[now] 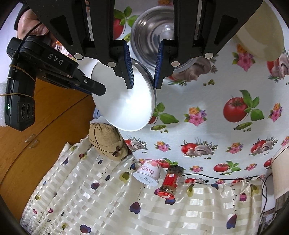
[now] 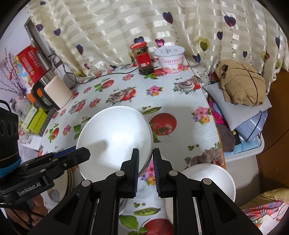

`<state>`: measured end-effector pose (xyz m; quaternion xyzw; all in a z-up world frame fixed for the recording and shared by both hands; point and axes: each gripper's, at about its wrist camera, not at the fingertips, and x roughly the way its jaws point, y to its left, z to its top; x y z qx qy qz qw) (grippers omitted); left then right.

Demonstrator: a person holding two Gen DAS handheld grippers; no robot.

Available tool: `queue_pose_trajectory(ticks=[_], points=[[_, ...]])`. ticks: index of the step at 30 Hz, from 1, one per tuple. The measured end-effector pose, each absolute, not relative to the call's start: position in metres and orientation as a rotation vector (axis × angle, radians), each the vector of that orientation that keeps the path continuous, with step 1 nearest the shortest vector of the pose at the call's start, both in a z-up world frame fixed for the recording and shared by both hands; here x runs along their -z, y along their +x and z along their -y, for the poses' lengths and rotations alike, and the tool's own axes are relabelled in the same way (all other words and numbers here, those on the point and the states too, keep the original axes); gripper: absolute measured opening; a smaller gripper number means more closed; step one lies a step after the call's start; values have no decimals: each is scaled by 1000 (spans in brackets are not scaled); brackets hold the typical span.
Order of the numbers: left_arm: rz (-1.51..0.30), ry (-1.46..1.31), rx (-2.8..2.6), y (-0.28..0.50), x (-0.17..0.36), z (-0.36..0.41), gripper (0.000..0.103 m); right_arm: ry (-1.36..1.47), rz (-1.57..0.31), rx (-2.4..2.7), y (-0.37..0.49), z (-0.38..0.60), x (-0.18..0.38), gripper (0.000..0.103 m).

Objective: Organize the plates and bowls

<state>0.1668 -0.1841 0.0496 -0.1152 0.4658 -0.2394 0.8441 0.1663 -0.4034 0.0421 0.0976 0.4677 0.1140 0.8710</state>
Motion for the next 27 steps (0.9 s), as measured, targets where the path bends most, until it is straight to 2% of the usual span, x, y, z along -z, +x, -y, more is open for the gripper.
queue_pose_trajectory(ticks=[27], points=[[-1039,-265,444,128,-24,146,25,156,-1038,-302,140,358,-25,15]])
